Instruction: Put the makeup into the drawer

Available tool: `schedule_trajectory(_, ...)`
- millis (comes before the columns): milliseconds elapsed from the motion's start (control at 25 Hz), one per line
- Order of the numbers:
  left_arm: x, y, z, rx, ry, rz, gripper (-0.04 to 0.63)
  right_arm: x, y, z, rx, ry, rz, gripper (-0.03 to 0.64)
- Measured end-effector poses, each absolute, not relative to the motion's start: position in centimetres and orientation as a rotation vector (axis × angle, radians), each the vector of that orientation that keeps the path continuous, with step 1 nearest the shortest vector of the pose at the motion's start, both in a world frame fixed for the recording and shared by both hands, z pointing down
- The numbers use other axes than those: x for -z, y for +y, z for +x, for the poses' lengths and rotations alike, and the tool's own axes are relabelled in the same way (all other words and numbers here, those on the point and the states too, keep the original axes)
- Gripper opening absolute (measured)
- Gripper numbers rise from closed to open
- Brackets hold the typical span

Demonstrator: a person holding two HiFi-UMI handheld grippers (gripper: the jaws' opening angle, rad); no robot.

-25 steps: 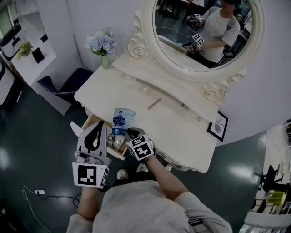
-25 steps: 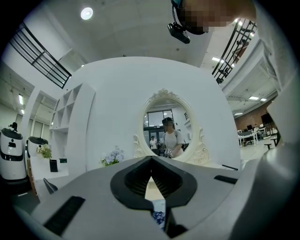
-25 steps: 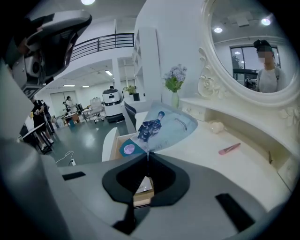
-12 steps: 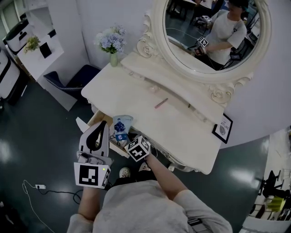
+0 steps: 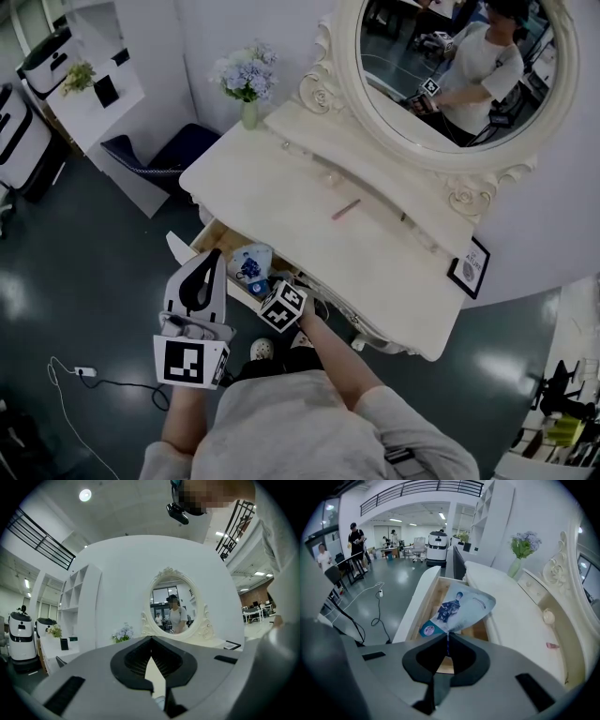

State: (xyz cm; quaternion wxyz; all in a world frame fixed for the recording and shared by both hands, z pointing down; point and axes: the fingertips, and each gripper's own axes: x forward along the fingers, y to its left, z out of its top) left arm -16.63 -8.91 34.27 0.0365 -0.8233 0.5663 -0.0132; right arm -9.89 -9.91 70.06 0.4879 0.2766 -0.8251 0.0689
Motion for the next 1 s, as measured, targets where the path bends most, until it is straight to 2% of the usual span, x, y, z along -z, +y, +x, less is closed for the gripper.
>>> schedule_trajectory(1000, -35.3, -8.4, -19.6, 0.089, 1.835, -2.482, 0.014, -73.4, -10.5, -10.4, -0.225, -1.906, 0.659, 0.029)
